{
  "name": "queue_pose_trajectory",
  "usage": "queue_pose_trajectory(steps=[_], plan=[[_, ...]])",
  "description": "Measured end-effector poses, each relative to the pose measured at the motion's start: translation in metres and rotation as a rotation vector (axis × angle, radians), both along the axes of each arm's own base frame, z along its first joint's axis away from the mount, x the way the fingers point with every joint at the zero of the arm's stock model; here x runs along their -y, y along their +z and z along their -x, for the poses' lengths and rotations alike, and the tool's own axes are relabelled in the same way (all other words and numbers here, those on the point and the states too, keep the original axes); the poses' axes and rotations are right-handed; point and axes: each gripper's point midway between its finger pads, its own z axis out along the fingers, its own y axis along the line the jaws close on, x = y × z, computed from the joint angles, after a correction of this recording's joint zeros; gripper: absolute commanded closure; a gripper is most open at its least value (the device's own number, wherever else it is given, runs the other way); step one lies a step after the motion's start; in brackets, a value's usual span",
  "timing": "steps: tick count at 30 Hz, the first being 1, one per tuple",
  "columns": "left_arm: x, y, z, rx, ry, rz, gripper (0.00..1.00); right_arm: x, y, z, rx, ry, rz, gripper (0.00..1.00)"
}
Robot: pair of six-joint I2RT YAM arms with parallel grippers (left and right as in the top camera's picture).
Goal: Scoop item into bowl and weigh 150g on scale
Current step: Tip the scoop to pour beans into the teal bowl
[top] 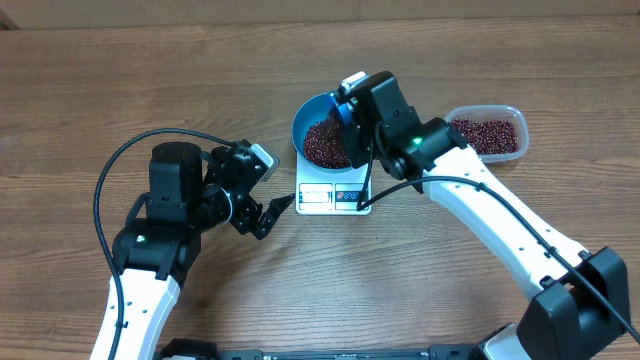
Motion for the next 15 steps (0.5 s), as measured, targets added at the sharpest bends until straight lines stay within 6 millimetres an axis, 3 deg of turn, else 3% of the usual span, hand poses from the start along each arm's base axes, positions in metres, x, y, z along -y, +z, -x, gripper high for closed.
queue_pose_trajectory(steps=[15], plan=[[0.0000, 0.0000, 0.0000, 0.000, 0.000, 0.000, 0.00, 0.0048, 0.0006, -0.0027, 0.025, -0.009, 0.043, 0.96]])
